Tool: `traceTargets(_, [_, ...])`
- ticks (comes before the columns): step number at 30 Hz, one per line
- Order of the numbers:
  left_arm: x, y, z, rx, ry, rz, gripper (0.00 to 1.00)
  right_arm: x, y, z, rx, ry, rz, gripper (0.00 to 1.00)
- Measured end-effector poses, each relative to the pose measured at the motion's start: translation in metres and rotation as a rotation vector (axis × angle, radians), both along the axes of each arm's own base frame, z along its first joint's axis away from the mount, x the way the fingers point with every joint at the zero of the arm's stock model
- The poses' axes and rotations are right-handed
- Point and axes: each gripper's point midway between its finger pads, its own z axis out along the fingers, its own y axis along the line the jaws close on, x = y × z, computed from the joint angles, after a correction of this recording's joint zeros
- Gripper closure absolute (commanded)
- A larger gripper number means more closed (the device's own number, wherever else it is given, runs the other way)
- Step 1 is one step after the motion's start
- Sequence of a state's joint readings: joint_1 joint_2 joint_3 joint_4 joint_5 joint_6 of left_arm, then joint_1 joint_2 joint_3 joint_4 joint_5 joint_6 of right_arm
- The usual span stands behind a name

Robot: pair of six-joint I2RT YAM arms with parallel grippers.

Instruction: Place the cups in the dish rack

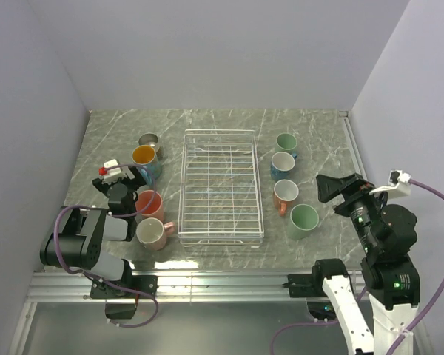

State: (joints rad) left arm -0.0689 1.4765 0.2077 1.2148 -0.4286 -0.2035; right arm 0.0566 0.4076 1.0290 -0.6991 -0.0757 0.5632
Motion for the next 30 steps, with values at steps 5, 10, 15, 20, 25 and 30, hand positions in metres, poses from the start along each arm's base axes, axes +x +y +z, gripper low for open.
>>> traceTargets(5, [0.000,-0.001,0.000,0.000,0.000,-0.005,0.01,-0.004,-0.001,-0.032,0.055,0.091,-0.028,0.00])
traceTargets(10, [0.000,-0.001,0.000,0.000,0.000,-0.005,0.01,0.001,0.017,-0.064,0.164,0.223,0.034,0.00])
traceTargets(15, [0.000,-0.001,0.000,0.000,0.000,-0.006,0.01,0.003,0.024,-0.078,0.160,0.326,0.067,0.00])
traceTargets(20, [0.000,-0.001,0.000,0.000,0.000,-0.005,0.01,-0.008,0.023,-0.077,0.138,0.335,0.072,0.00])
traceTargets(25, [-0.001,0.001,0.001,-0.002,-0.003,0.012,0.01,-0.018,0.021,-0.092,0.117,0.403,0.069,0.00])
traceTargets(30, [-0.002,0.001,0.005,-0.004,-0.023,0.011,0.01,-0.017,0.020,-0.106,0.075,0.520,0.078,0.00])
